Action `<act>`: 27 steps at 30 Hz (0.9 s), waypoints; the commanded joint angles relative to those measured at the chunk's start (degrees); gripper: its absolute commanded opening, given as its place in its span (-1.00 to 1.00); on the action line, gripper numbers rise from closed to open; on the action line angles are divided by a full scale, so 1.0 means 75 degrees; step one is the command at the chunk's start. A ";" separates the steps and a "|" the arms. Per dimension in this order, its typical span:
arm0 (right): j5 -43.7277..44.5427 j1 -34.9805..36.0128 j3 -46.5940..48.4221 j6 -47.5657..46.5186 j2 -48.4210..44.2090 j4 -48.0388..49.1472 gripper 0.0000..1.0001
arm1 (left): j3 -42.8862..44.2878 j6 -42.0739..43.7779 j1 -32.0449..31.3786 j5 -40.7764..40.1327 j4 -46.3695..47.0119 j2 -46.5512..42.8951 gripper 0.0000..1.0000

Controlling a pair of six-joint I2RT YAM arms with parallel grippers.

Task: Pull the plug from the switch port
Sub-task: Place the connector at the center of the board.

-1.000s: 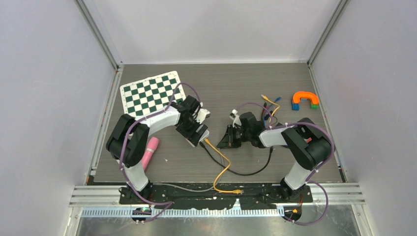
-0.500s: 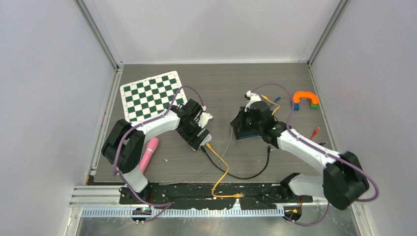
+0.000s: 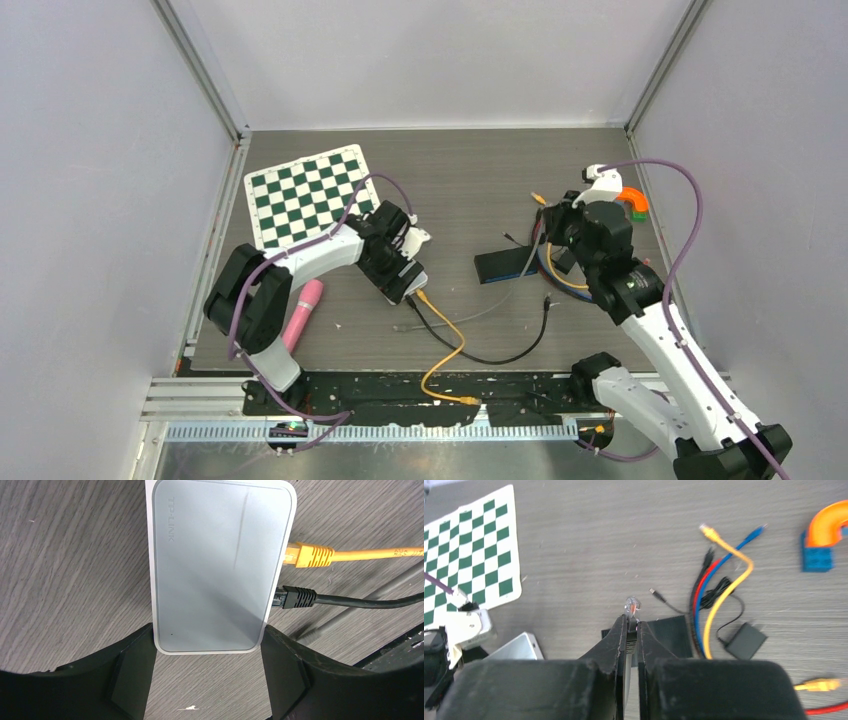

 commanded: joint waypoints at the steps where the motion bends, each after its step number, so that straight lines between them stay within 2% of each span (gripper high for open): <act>1: -0.0437 -0.0121 0.0800 -0.0707 0.0447 0.0255 -0.90 | 0.0006 0.0092 -0.0019 0.0012 0.0017 -0.0311 -0.34; 4: -0.2681 -0.0135 0.1215 -0.0763 0.1864 0.0361 -0.89 | 0.0020 0.0094 -0.0017 0.0053 0.0020 -0.0269 -0.34; 7: -0.4224 -0.0096 0.2087 -0.0800 0.3507 -0.0013 -0.90 | 0.0015 0.0101 -0.0033 0.0089 0.0032 -0.0274 -0.34; 9: -0.4821 -0.0010 0.2773 -0.0973 0.4716 -0.0377 -0.90 | 0.0000 0.0095 -0.0057 0.0102 0.0050 -0.0290 -0.33; 12: -0.4922 0.0288 0.3589 -0.1075 0.6275 -0.0428 -0.89 | -0.0027 0.0091 -0.0078 0.0102 0.0087 -0.0303 -0.33; 15: -0.4957 0.0494 0.4747 -0.1054 0.7264 -0.0544 -0.90 | -0.0047 0.0073 -0.0089 0.0074 0.0065 -0.0342 -0.33; 18: -0.4475 0.0516 0.5788 -0.1003 0.8291 -0.0600 -0.86 | -0.0074 0.0068 -0.0090 0.0059 0.0073 -0.0401 -0.34; 19: -0.4403 0.0520 0.5998 -0.1038 0.8714 -0.0665 -0.82 | -0.0074 0.0060 -0.0090 0.0076 0.0076 -0.0418 -0.34; 21: -0.4307 0.0509 0.6787 -0.1191 0.9349 -0.1133 -0.60 | -0.0062 0.0047 -0.0083 0.0060 0.0057 -0.0431 -0.33; 23: -0.4260 0.0517 0.7434 -0.1291 0.9695 -0.1691 -0.22 | -0.0069 0.0060 -0.0086 -0.0003 0.0036 -0.0443 -0.34; 27: -0.4260 0.0518 0.6914 -0.1319 0.9070 -0.1641 0.02 | -0.0121 0.0051 -0.0083 -0.0119 0.0042 -0.0506 -0.34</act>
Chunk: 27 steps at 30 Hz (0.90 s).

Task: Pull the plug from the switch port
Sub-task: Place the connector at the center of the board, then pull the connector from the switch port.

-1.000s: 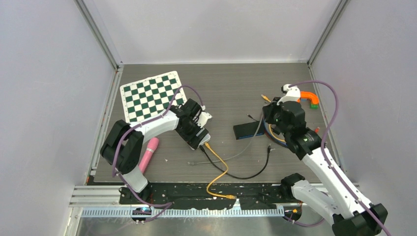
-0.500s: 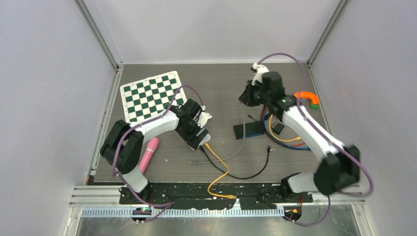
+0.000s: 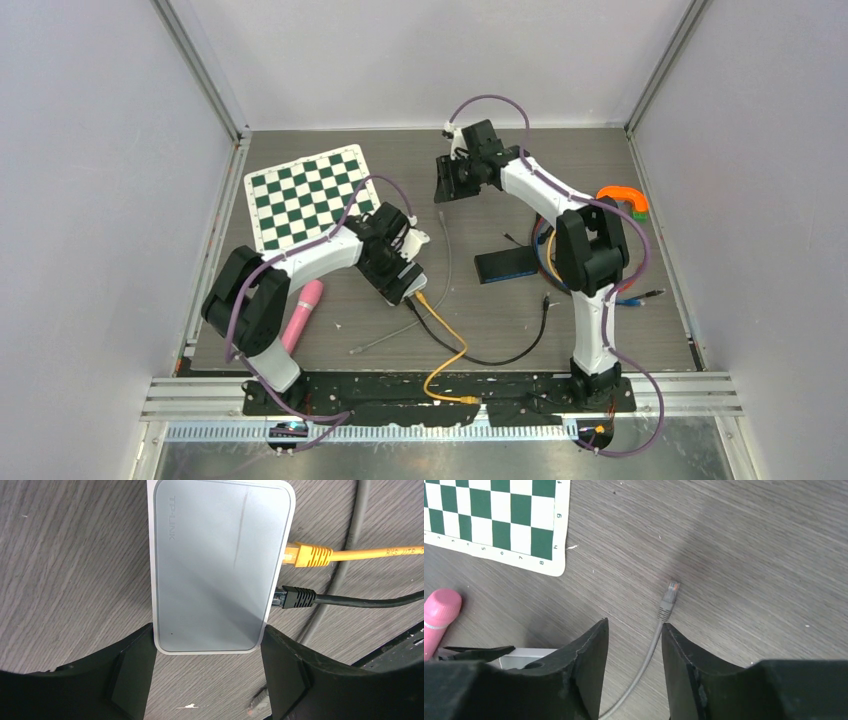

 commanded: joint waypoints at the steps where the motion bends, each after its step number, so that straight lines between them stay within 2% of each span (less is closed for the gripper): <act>1: 0.0094 -0.0033 -0.0613 -0.0127 -0.0863 -0.0232 0.07 | -0.0045 0.0031 -0.0036 -0.0059 0.0088 -0.0428 -0.34; 4: -0.0024 -0.0044 -0.1624 0.0059 -0.1895 0.0079 0.12 | -0.0037 0.0008 -0.0034 -0.0020 0.0155 -0.0435 -0.35; 7: -0.0988 -0.0041 -0.3473 0.0828 -0.2968 0.1281 0.11 | -0.0010 0.0012 -0.0032 -0.0034 0.0152 -0.0355 -0.34; 10: -0.1930 -0.0010 -0.4854 0.1888 -0.3463 0.2252 0.03 | -0.0029 0.0018 -0.0033 -0.0039 0.0196 -0.0316 -0.35; 13: -0.2317 0.0194 -0.6138 0.2463 -0.3840 0.3320 -0.02 | -0.0056 -0.0027 -0.0030 -0.0005 0.0275 -0.0334 -0.35; 18: -0.2679 0.0757 -0.7018 0.3053 -0.3765 0.4371 -0.03 | -0.0190 -0.0114 -0.0036 0.0091 0.0539 -0.0468 -0.35; 27: -0.3186 0.1095 -0.7331 0.4250 -0.2675 0.6239 -0.05 | -0.0278 -0.0132 -0.0037 0.0179 0.0649 -0.0537 -0.35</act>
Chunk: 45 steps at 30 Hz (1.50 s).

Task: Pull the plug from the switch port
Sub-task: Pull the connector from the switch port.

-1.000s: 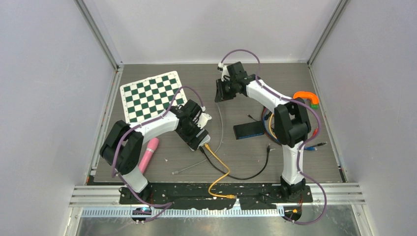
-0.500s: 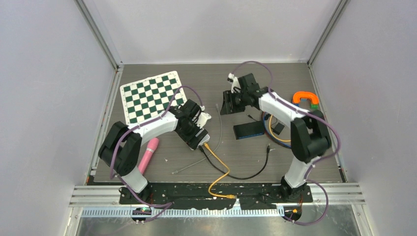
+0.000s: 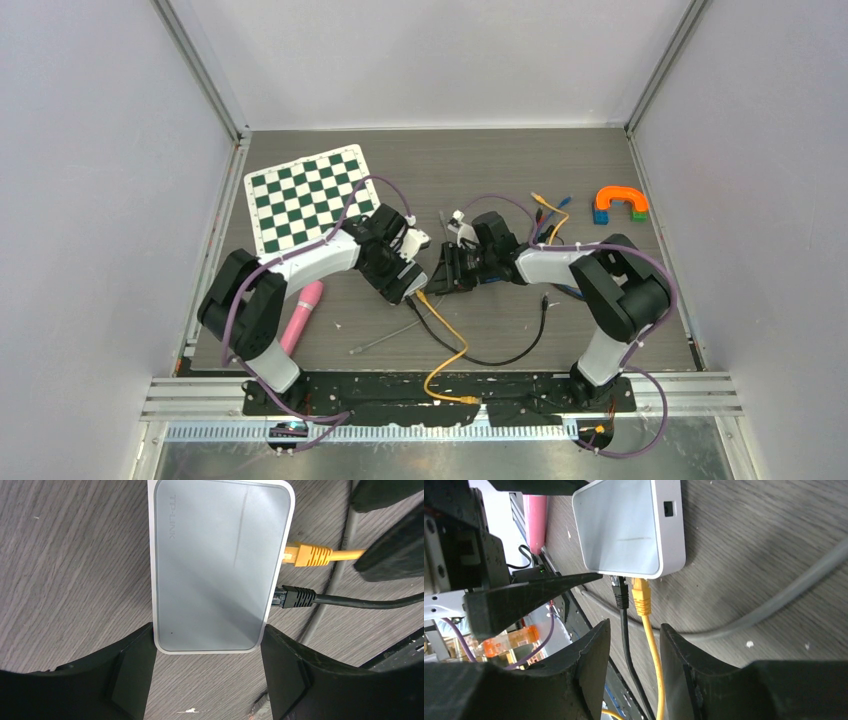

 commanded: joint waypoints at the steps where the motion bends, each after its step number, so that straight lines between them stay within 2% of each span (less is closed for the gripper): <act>1: -0.0353 0.0055 0.0081 0.0759 0.0423 0.1424 -0.05 | -0.0003 -0.0082 -0.0038 0.0208 0.0286 -0.0303 -0.35; 10: -0.0009 0.0084 0.0203 0.1139 0.1127 0.1668 -0.06 | 0.0233 -0.0071 -0.0039 0.0438 0.0051 -0.0055 -0.33; 16: -0.0129 0.0189 0.0278 0.1546 0.1503 0.2252 -0.17 | 0.0388 -0.0064 -0.0028 0.0478 -0.0073 0.0160 -0.33; 21: -0.0368 0.0303 0.0311 0.1736 0.1611 0.2458 -0.24 | 0.0399 -0.0099 -0.0020 0.0453 -0.0024 0.0182 -0.33; 33: -0.0446 0.0420 0.0067 0.2313 0.1809 0.3210 -0.25 | 0.0366 -0.0177 0.0048 0.0575 0.0087 0.0101 -0.34; 39: -0.0287 0.0432 0.0045 0.1989 0.1642 0.2763 -0.32 | 0.0242 -0.0248 0.0179 0.0717 0.0209 -0.0072 -0.34; 45: -0.0694 0.0429 -0.0179 0.2611 0.1717 0.3886 -0.43 | 0.0212 -0.0253 0.0211 0.0760 0.0262 -0.0099 -0.34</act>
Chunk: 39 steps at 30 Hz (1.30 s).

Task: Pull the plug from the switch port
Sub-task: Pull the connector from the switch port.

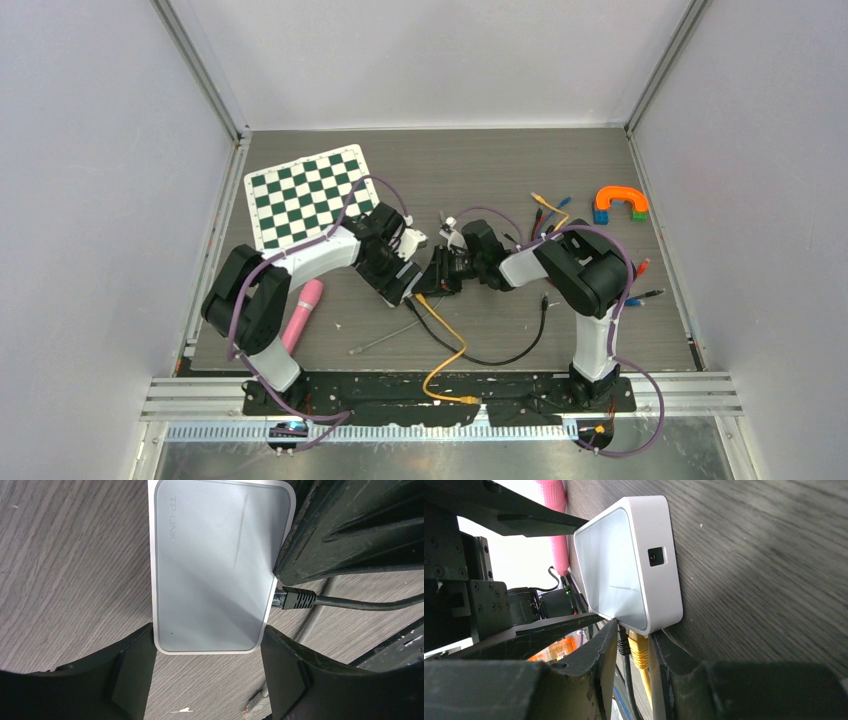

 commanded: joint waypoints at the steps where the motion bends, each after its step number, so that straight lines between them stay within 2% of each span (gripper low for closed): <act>1: -0.0387 0.0092 -0.0107 0.0478 -0.0084 0.1000 -0.44 | 0.0119 -0.0125 0.0013 0.0401 0.0440 -0.0319 -0.34; 3: -0.0412 0.0094 -0.0120 0.0549 -0.0115 0.1144 -0.45 | 0.0112 -0.0134 0.0019 0.0413 0.0441 -0.0318 -0.34; 9: -0.0547 0.0083 -0.0139 0.0684 -0.0024 0.1411 -0.67 | 0.0096 -0.0153 0.0017 0.0426 0.0476 -0.0347 -0.34; 11: -0.0574 0.0093 -0.0180 0.0757 -0.0024 0.1544 -0.61 | 0.0093 -0.0155 0.0030 0.0433 0.0487 -0.0356 -0.34; 14: -0.0585 0.0094 -0.0299 0.0745 -0.0047 0.1627 -0.37 | 0.0061 -0.0155 0.0050 0.0451 0.0523 -0.0379 -0.34; 18: -0.0607 0.0094 -0.0340 0.0590 -0.0026 0.1503 -0.26 | -0.0035 -0.0197 0.0101 0.0504 0.0639 -0.0485 -0.35; 27: -0.0829 0.0105 -0.0279 0.0540 0.0035 0.1496 -0.19 | -0.0080 -0.0214 0.0155 0.0575 0.0684 -0.0536 -0.35; 34: -0.0739 0.0083 -0.0333 0.0621 -0.0113 0.1620 -0.29 | -0.0026 -0.0172 0.0164 0.0491 0.0594 -0.0476 -0.36; 39: -0.0755 -0.0086 -0.0516 0.0861 -0.0108 0.2100 -0.23 | -0.0044 -0.0128 0.0167 0.0367 0.0523 -0.0509 -0.36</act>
